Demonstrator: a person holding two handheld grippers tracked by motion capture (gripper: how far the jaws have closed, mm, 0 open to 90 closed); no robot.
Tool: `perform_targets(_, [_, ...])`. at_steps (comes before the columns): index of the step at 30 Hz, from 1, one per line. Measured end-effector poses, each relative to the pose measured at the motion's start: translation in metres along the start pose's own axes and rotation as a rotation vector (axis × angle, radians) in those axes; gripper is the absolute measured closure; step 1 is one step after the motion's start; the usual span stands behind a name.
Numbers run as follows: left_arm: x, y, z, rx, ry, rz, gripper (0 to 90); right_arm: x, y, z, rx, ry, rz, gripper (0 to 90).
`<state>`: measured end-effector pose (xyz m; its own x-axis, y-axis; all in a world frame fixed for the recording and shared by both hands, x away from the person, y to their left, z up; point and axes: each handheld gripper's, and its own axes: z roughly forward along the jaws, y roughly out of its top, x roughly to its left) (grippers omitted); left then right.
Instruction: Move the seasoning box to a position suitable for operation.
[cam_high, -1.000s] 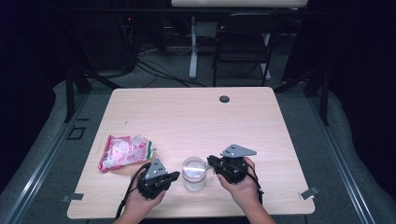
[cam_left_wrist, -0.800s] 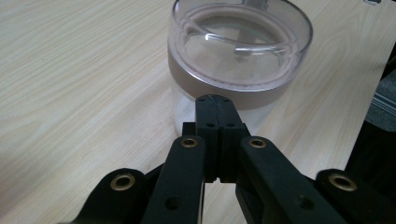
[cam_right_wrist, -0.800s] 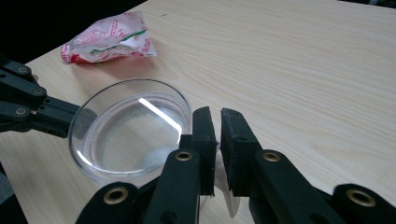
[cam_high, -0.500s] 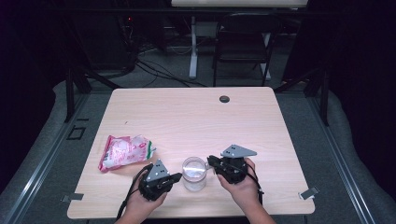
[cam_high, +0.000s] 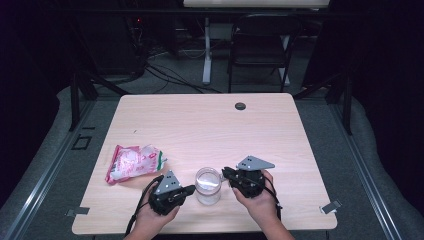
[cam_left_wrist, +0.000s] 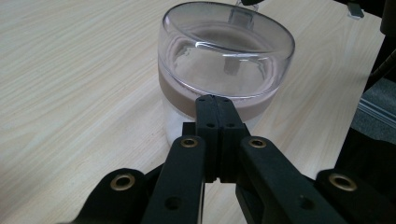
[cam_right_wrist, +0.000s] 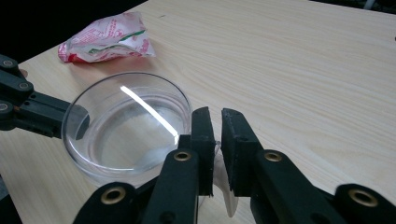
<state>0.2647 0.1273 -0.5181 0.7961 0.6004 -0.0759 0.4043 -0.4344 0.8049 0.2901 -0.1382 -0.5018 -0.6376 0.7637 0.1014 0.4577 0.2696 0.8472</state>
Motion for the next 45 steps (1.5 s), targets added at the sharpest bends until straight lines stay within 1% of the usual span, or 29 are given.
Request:
perform_targets(8, [0.001,0.005,0.001,-0.017,-0.013,-0.004,90.0,0.000,-0.002,-0.007,0.003,0.000,-0.007,76.2])
perform_targets(9, [0.002,0.007,0.000,-0.025,-0.015,0.002,89.9,0.001,-0.003,-0.011,-0.005,0.005,-0.016,73.6])
perform_targets(12, [0.002,0.010,0.000,-0.040,-0.014,-0.004,88.6,0.003,-0.004,-0.016,-0.002,0.006,-0.031,70.3])
perform_targets(13, [0.003,0.011,0.000,-0.040,-0.013,0.007,88.4,0.004,-0.005,-0.016,-0.002,0.009,-0.040,69.2])
perform_targets(14, [0.003,0.011,0.000,-0.040,-0.013,0.007,88.2,0.004,-0.005,-0.016,-0.002,0.009,-0.040,69.2])
perform_targets(15, [0.003,0.013,0.000,-0.045,-0.015,-0.002,88.2,0.005,-0.006,-0.018,-0.002,0.007,-0.046,68.4])
perform_targets(16, [0.003,0.015,0.000,-0.052,-0.018,-0.004,87.7,0.007,-0.007,-0.021,0.006,0.008,-0.058,66.6])
perform_targets(18, [0.004,0.016,0.001,-0.058,-0.018,-0.006,87.4,0.009,-0.008,-0.021,0.005,0.011,-0.064,66.3])
perform_targets(19, [0.005,0.017,0.001,-0.057,-0.020,0.002,86.9,0.011,-0.009,-0.024,0.005,0.015,-0.072,64.3])
perform_targets(20, [0.005,0.017,0.002,-0.060,-0.022,-0.004,86.7,0.011,-0.009,-0.024,0.008,0.018,-0.077,63.8])
perform_targets(21, [0.005,0.018,0.003,-0.065,-0.027,-0.009,86.2,0.012,-0.010,-0.025,0.013,0.019,-0.080,63.2])
perform_targets(22, [0.005,0.018,0.003,-0.064,-0.025,-0.002,85.6,0.013,-0.010,-0.025,0.010,0.020,-0.079,62.4])
perform_targets(25, [0.003,0.020,0.004,-0.076,-0.029,-0.003,83.8,0.015,-0.011,-0.026,0.014,0.027,-0.083,60.9])
perform_targets(26, [0.003,0.020,0.004,-0.079,-0.032,-0.003,80.5,0.016,-0.012,-0.026,0.026,0.033,-0.099,57.9])
perform_targets(27, [0.002,0.021,0.004,-0.085,-0.034,-0.003,79.5,0.017,-0.013,-0.026,0.030,0.037,-0.105,56.5])
perform_targets(28, [0.002,0.021,0.004,-0.085,-0.034,-0.003,78.2,0.017,-0.013,-0.026,0.030,0.037,-0.105,56.5])
perform_targets(29, [0.002,0.021,0.004,-0.085,-0.033,-0.005,78.2,0.018,-0.013,-0.025,0.037,0.044,-0.115,55.6])
perform_targets(31, [0.001,0.022,0.005,-0.092,-0.030,-0.003,75.0,0.020,-0.015,-0.025,0.041,0.044,-0.134,53.6])
perform_targets(36, [0.001,0.023,0.005,-0.101,-0.030,-0.011,71.7,0.022,-0.016,-0.024,0.043,0.039,-0.153,51.3])
perform_targets(37, [0.001,0.023,0.005,-0.105,-0.027,-0.012,68.6,0.022,-0.016,-0.023,0.042,0.036,-0.157,50.0])
perform_targets(39, [0.001,0.023,0.005,-0.108,-0.024,-0.011,65.3,0.023,-0.016,-0.022,0.045,0.036,-0.168,49.2])
perform_targets(40, [0.001,0.023,0.005,-0.113,-0.018,-0.006,65.3,0.023,-0.016,-0.022,0.045,0.036,-0.168,49.2])
perform_targets(41, [0.001,0.023,0.005,-0.115,-0.019,-0.009,62.2,0.025,-0.017,-0.021,0.043,0.031,-0.188,48.0])
perform_targets(42, [0.001,0.023,0.005,-0.115,-0.019,-0.009,61.2,0.025,-0.017,-0.021,0.043,0.031,-0.188,48.0])
perform_targets(43, [0.001,0.023,0.005,-0.113,-0.018,-0.008,59.9,0.027,-0.017,-0.020,0.044,0.025,-0.205,47.4])
perform_targets(45, [0.000,0.022,0.006,-0.112,-0.014,-0.007,59.0,0.028,-0.016,-0.019,0.044,0.023,-0.216,46.8])
